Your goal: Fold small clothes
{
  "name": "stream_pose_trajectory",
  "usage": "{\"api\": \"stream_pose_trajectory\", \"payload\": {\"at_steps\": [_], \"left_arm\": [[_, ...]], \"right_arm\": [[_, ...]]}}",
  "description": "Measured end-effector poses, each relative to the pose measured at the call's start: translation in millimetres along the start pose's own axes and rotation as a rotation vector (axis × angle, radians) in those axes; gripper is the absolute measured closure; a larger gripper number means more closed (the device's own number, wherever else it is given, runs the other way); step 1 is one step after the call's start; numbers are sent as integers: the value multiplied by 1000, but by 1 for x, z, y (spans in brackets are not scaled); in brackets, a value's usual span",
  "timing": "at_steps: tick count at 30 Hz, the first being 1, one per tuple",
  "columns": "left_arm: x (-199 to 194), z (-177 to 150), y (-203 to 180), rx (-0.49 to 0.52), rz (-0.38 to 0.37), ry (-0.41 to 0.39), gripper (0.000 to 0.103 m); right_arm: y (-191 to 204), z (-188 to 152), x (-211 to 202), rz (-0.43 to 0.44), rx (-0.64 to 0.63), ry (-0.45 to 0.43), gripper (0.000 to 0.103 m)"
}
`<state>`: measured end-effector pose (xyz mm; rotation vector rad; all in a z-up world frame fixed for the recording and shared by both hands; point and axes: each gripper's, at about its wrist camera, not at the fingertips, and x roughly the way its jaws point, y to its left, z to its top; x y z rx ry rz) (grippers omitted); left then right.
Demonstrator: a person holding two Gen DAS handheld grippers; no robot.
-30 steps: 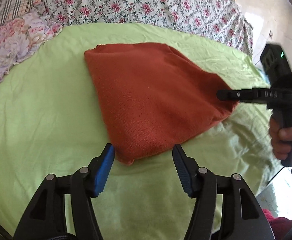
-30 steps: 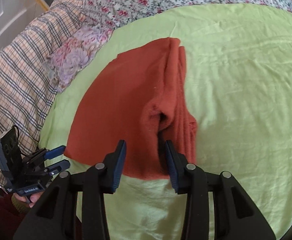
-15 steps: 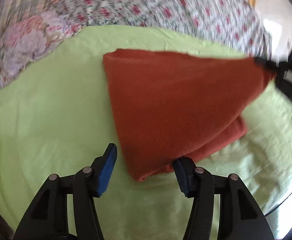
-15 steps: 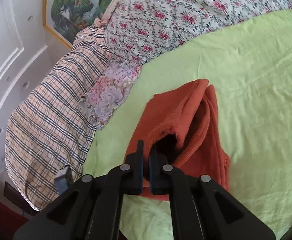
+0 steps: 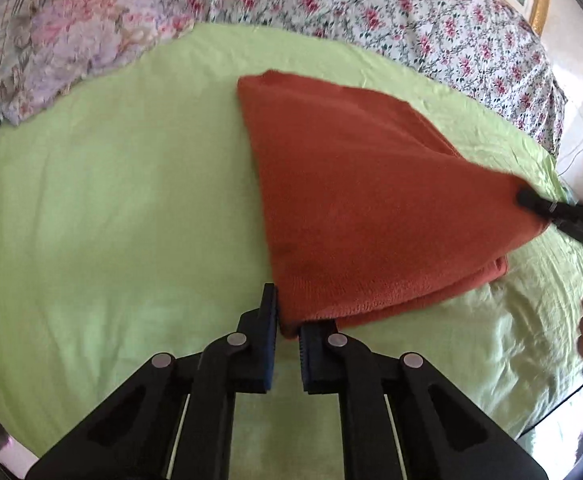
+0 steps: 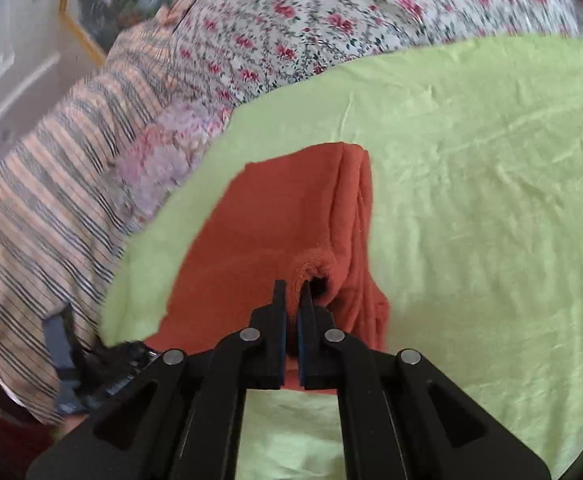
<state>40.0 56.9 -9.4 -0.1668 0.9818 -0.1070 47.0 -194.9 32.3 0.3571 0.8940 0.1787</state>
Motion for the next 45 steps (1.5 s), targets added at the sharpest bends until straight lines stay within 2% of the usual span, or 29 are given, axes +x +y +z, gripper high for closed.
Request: {"api": "stream_pose_trajectory", "payload": {"at_steps": [3, 6, 14, 18, 21, 24, 25, 26, 28, 30, 33, 34, 35, 36, 37, 39, 41, 43, 45], "left_arm": [[3, -1, 2, -14, -17, 16, 96], [5, -5, 0, 0, -17, 30, 96], [7, -10, 3, 28, -58, 48, 97], [-6, -14, 8, 96, -128, 77, 97], [-29, -13, 15, 138, -186, 65, 97], [-43, -1, 16, 150, -237, 30, 97], [-45, 6, 15, 146, -262, 15, 96], [-43, 13, 11, 144, -284, 2, 96], [-37, 21, 3, 155, -300, -6, 95], [-28, 27, -8, 173, -316, -2, 95], [-11, 31, -17, 188, -328, 22, 95], [-7, 31, -18, 190, -330, 33, 95], [-2, 31, -19, 194, -337, 43, 95], [4, 29, -21, 201, -344, 63, 95], [8, 27, -23, 203, -331, 76, 95], [21, 22, -25, 200, -320, 113, 95], [27, 19, -25, 184, -326, 121, 95], [30, 19, -24, 174, -336, 121, 95], [32, 19, -22, 157, -344, 129, 95]], "right_arm": [[-16, -18, 21, -69, 10, 89, 98], [-27, -31, 37, -121, 7, 137, 98], [-31, -33, 40, -172, 11, 144, 98], [-30, -34, 38, -204, 8, 173, 95], [-35, -29, 23, -183, 57, 175, 80], [-36, -8, 1, -147, 99, 98, 75], [-38, 3, -3, -117, 118, 61, 69], [-40, 13, -3, -87, 132, 38, 59], [-41, 36, 12, -53, 140, 16, 48], [-43, 51, 35, -44, 141, 23, 48], [-50, 70, 83, -4, 176, 86, 48], [-49, 71, 92, -1, 169, 115, 57], [-46, 73, 98, 9, 161, 134, 92], [-42, 78, 95, 14, 147, 112, 91], [-38, 81, 87, 10, 128, 79, 100], [-39, 88, 78, -40, 107, 39, 99], [-50, 85, 89, -36, 141, 75, 99], [-54, 76, 106, -71, 118, 126, 99], [-59, 67, 113, -88, 114, 139, 99]]}}
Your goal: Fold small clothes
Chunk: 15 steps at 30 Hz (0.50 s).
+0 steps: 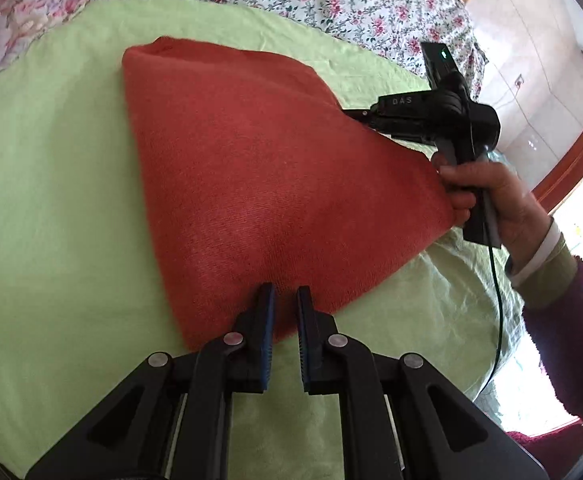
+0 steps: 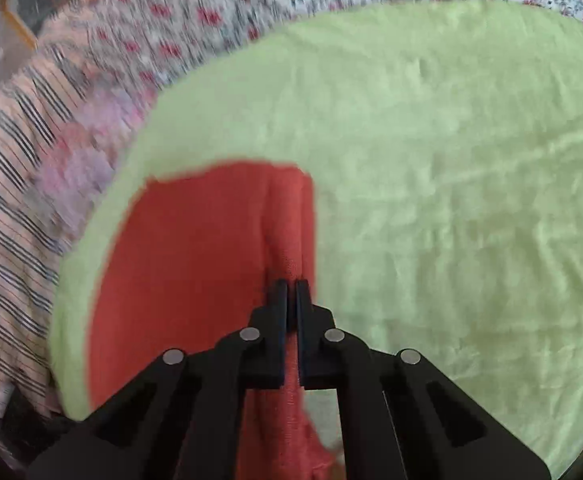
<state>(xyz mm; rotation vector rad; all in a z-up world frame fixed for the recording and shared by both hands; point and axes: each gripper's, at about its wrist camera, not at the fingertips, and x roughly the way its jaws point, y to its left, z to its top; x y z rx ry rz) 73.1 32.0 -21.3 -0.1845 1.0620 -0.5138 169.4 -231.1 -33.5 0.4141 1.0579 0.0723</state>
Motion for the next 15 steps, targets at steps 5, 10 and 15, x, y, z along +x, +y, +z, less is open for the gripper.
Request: {"api": "stream_pose_trajectory", "payload": {"at_steps": [5, 10, 15], "left_arm": [[-14, 5, -5, 29, 13, 10, 94], [-48, 29, -3, 31, 22, -102, 89], [-35, 57, 20, -18, 72, -124, 88]], "right_arm": [[-7, 0, -19, -130, 52, -34, 99], [33, -12, -71, 43, -5, -134, 98], [59, -17, -48, 98, -81, -63, 98]]}}
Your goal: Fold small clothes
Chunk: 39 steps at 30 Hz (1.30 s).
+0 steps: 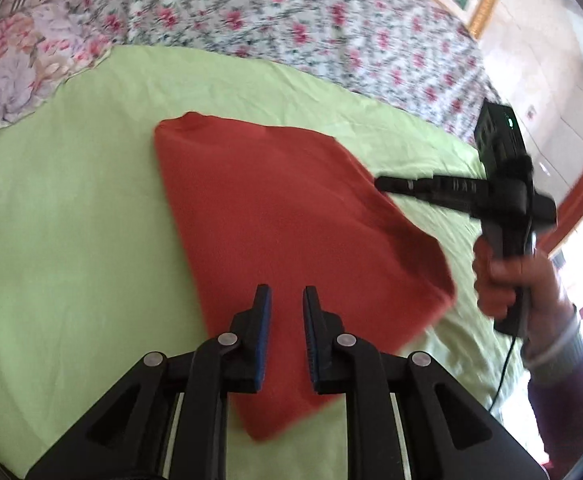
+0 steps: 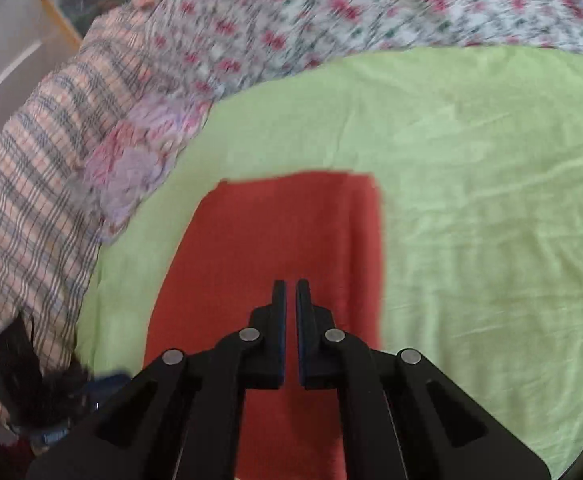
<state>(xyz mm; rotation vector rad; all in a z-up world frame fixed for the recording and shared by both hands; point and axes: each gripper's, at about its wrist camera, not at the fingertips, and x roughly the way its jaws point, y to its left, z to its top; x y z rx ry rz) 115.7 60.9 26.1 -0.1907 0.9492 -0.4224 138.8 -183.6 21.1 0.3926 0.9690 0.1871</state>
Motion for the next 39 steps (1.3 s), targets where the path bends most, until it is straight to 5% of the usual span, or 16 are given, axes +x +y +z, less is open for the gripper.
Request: {"api": "stream_pose_trajectory", "payload": {"at_steps": [5, 16, 21, 25, 27, 39], "left_arm": [[31, -5, 13, -17, 21, 72, 88], [-2, -22, -4, 15, -10, 19, 89], [-10, -51, -14, 51, 5, 45, 87], [2, -69, -12, 37, 36, 82, 87], [2, -70, -16, 44, 53, 75, 86], [-19, -67, -18, 40, 78, 58, 67]], "right_arm": [[-29, -3, 42, -75, 41, 96, 103], [-30, -10, 15, -31, 68, 38, 100], [-21, -56, -16, 4, 21, 34, 100], [-36, -89, -12, -106, 23, 83, 100], [-46, -96, -13, -83, 58, 66, 101], [-45, -98, -22, -99, 80, 50, 100]]}}
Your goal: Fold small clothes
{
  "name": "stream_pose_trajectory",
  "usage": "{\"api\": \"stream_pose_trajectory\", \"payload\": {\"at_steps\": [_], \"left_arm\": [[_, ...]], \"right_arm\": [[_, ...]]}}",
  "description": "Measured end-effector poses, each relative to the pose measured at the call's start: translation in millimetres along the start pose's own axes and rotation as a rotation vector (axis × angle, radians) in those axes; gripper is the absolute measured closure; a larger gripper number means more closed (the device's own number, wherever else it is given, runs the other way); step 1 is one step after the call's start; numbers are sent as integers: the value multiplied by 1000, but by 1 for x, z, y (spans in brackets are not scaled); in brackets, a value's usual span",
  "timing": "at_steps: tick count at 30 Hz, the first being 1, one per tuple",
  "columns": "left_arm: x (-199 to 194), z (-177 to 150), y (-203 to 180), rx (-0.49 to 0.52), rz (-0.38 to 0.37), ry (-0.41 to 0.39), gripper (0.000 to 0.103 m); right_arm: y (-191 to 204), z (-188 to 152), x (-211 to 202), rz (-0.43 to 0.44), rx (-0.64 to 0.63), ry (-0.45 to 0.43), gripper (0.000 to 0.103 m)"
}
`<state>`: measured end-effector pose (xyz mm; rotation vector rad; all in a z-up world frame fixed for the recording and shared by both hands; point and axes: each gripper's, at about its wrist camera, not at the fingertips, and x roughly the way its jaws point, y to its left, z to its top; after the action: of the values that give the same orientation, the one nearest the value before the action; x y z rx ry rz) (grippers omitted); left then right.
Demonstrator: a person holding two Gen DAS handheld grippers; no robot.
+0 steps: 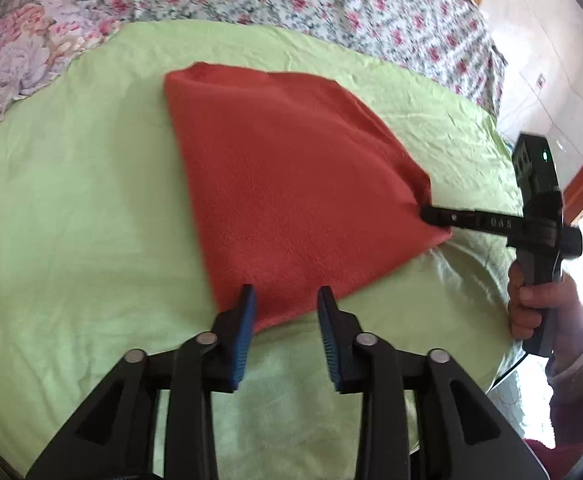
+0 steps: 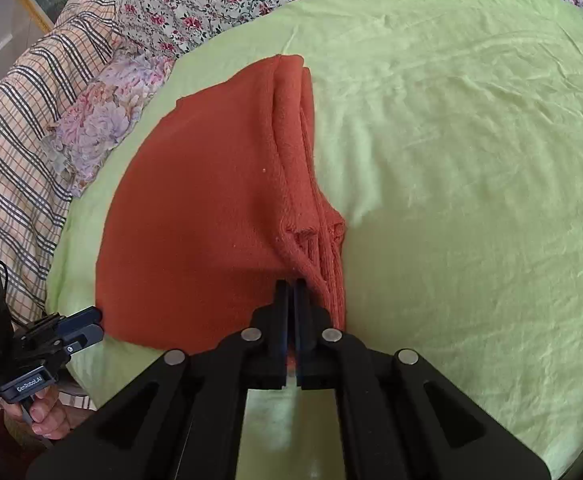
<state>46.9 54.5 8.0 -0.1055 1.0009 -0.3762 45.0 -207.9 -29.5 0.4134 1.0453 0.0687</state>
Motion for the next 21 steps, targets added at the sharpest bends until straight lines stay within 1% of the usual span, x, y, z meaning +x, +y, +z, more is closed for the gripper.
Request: {"api": "stream_pose_trajectory", "payload": {"at_steps": [4, 7, 9, 10, 11, 12, 13, 15, 17, 19, 21], "left_arm": [[-9, 9, 14, -40, 21, -25, 62], [-8, 14, 25, -72, 36, -25, 61], [-5, 16, 29, -91, 40, -16, 60], [-4, 18, 31, -102, 44, -14, 60], [-3, 19, 32, -112, 45, -12, 59], [-2, 20, 33, -119, 42, -9, 59], [0, 22, 34, -123, 41, -6, 58], [3, 25, 34, -123, 46, -5, 58], [6, 26, 33, -130, 50, -4, 55], [9, 29, 35, -142, 47, 2, 54], [12, 30, 35, -153, 49, 7, 54]], "right_arm": [[1, 1, -7, -7, 14, -2, 100], [6, 4, -18, -15, 9, -24, 99], [10, 8, -26, -20, 3, -39, 92], [12, 9, -28, -25, 1, -46, 75], [14, 11, -33, -32, -4, -64, 52], [17, 13, -35, -31, -9, -78, 44], [20, 18, -38, -33, -22, -94, 40], [24, 31, -36, -44, -44, -91, 40], [29, 45, -34, -40, -52, -106, 40], [33, 65, -25, -20, -47, -110, 40], [27, 84, -9, 4, -32, -102, 40]]}}
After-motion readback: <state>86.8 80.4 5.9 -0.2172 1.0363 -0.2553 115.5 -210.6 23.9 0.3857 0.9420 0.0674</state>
